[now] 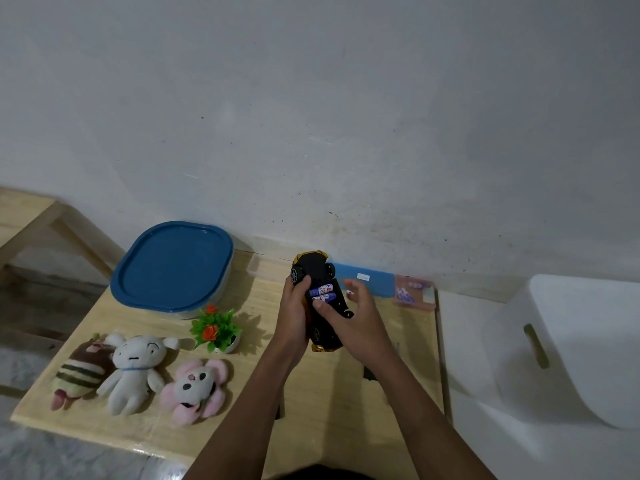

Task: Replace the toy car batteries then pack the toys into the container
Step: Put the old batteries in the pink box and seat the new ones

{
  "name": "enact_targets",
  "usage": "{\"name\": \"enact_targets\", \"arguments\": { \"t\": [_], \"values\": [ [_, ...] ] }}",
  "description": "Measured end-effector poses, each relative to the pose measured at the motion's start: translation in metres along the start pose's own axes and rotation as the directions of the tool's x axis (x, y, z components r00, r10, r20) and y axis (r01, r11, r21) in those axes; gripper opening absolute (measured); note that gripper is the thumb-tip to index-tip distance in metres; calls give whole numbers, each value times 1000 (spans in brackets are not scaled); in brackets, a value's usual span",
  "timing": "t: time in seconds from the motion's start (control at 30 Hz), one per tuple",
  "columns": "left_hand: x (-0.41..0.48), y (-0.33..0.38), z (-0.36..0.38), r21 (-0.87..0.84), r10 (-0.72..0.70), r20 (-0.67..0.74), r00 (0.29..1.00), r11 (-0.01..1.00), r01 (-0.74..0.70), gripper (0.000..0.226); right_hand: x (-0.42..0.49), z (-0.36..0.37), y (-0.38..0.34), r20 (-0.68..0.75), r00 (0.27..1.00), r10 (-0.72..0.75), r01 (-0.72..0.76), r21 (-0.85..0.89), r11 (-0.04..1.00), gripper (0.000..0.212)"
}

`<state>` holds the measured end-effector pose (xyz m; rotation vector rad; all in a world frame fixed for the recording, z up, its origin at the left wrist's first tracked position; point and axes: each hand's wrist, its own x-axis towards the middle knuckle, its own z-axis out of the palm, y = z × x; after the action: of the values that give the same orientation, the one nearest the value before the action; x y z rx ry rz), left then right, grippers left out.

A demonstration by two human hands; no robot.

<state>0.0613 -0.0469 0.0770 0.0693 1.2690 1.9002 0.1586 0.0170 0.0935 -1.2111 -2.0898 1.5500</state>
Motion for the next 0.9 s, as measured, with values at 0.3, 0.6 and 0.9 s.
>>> {"name": "enact_targets", "arguments": {
  "t": [0.3, 0.6, 0.9],
  "values": [
    [2, 1, 1, 79, -3, 49, 999, 997, -1, 29, 7, -6, 0, 197, 974, 111, -168, 301, 939, 39],
    [14, -3, 0, 34, -92, 41, 995, 995, 91, 31, 27, -6, 22, 166, 977, 134, -180, 305, 935, 51],
    [39, 4, -18, -61, -157, -24, 987, 986, 155, 35, 99, -16, 106, 12, 994, 112, -93, -473, 876, 34]
  ]
}}
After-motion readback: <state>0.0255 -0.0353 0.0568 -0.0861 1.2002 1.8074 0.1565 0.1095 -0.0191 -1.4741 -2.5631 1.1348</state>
